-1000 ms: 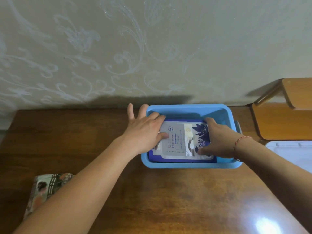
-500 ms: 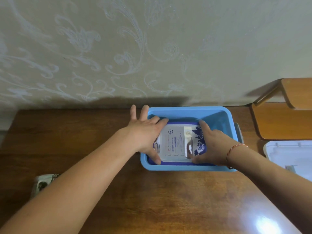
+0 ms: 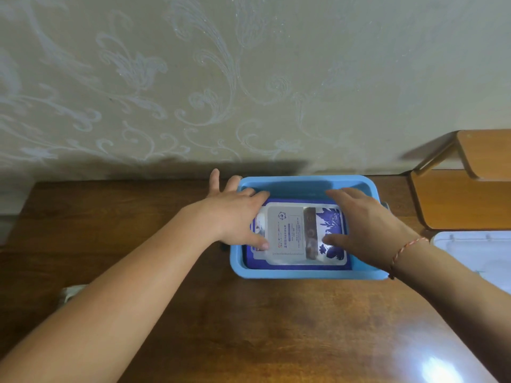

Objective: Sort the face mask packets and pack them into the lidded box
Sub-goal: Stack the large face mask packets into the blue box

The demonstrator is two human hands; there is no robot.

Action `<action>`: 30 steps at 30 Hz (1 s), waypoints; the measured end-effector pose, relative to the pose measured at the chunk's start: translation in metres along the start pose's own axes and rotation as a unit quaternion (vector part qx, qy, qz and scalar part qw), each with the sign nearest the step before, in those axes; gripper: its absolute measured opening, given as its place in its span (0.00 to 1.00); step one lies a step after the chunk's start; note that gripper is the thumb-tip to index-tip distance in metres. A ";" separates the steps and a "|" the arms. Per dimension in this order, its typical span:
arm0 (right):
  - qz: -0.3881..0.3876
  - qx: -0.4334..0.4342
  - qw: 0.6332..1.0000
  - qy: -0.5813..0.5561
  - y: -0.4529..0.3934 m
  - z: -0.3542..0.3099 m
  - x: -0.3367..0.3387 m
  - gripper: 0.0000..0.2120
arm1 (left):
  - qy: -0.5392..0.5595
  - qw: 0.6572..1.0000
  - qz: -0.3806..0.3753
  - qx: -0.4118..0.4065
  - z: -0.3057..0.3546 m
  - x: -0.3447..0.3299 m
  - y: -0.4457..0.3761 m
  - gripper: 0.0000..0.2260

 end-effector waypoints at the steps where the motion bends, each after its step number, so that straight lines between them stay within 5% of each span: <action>1: 0.011 0.027 1.000 0.005 -0.003 -0.001 0.003 0.38 | 0.004 1.000 0.019 0.000 0.001 -0.001 0.000 0.41; 11: -0.025 0.058 0.996 -0.059 -0.024 -0.005 -0.028 0.40 | 0.058 0.996 0.057 0.024 0.001 -0.008 -0.005 0.22; 19: 0.062 -0.004 0.979 -0.192 -0.014 0.001 -0.033 0.41 | 0.069 0.996 0.057 0.013 -0.003 -0.009 0.005 0.30; 23: 0.138 -0.130 0.914 -0.358 0.002 -0.001 -0.034 0.37 | 0.055 0.995 0.082 0.008 -0.003 -0.014 0.014 0.36; 26: 0.089 -0.185 0.886 -0.415 0.001 -0.001 -0.038 0.27 | 0.062 0.989 0.131 0.016 0.000 -0.021 0.025 0.34; 30: 0.006 -0.299 0.756 -0.583 -0.011 0.006 -0.039 0.15 | 0.076 0.977 0.196 0.024 0.010 -0.037 0.038 0.31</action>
Point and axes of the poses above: each hand's wrist, its own y-axis away from the middle knuckle, its own x-axis out of the back of the hand, z = x × y, the point moved 1 cm from there along -y, towards the middle knuckle, and after that the axes turned 3 degrees about -y, right-handed, at the moved point
